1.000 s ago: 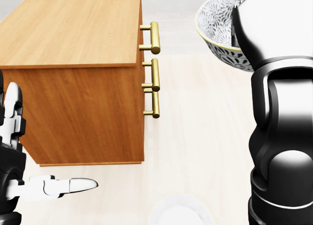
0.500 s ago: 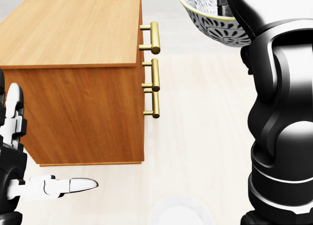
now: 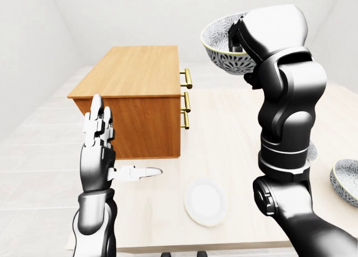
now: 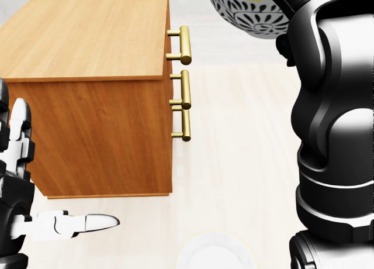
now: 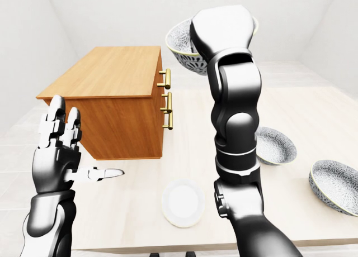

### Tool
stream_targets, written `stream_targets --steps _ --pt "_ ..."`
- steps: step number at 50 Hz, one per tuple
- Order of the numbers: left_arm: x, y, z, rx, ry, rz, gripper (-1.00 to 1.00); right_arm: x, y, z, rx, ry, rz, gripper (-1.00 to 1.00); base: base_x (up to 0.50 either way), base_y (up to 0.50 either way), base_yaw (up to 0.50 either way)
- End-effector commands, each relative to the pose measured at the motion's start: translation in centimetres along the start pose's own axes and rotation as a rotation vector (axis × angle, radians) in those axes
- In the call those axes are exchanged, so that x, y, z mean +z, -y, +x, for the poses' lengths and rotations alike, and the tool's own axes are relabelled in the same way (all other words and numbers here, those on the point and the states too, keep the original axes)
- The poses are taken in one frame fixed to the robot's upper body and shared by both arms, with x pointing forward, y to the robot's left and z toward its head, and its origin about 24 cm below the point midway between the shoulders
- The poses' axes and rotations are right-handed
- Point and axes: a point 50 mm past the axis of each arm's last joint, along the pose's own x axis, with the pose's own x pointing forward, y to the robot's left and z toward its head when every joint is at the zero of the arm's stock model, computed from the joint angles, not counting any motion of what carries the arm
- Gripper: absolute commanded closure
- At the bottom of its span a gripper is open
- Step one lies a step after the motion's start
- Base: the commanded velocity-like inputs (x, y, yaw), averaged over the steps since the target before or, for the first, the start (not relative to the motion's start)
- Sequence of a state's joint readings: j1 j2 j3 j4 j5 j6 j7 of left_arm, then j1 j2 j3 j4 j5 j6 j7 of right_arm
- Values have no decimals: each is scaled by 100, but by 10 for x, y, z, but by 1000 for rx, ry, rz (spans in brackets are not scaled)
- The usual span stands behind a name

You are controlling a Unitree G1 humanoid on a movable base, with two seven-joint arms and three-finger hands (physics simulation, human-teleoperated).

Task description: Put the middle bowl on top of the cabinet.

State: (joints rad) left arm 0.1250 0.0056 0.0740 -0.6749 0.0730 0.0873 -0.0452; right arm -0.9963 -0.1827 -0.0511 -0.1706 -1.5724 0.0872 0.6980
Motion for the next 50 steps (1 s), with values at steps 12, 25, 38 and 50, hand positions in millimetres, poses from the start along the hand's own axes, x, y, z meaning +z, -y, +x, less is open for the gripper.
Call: stream_targets --steps 12,25,38,50 --pt "0 0 0 -3 0 2 -100 3 -2 5 20 7 -9 100 0 0 0" --pt "2 1 0 -9 9 1 -100 26 -4 27 96 96 55 100 0 0 0" --pt "0 3 0 -16 0 7 -100 40 6 50 116 191 170 100 0 0 0" --pt "-3 4 -1 -19 -15 24 -100 58 20 67 72 262 230 100 0 0 0"
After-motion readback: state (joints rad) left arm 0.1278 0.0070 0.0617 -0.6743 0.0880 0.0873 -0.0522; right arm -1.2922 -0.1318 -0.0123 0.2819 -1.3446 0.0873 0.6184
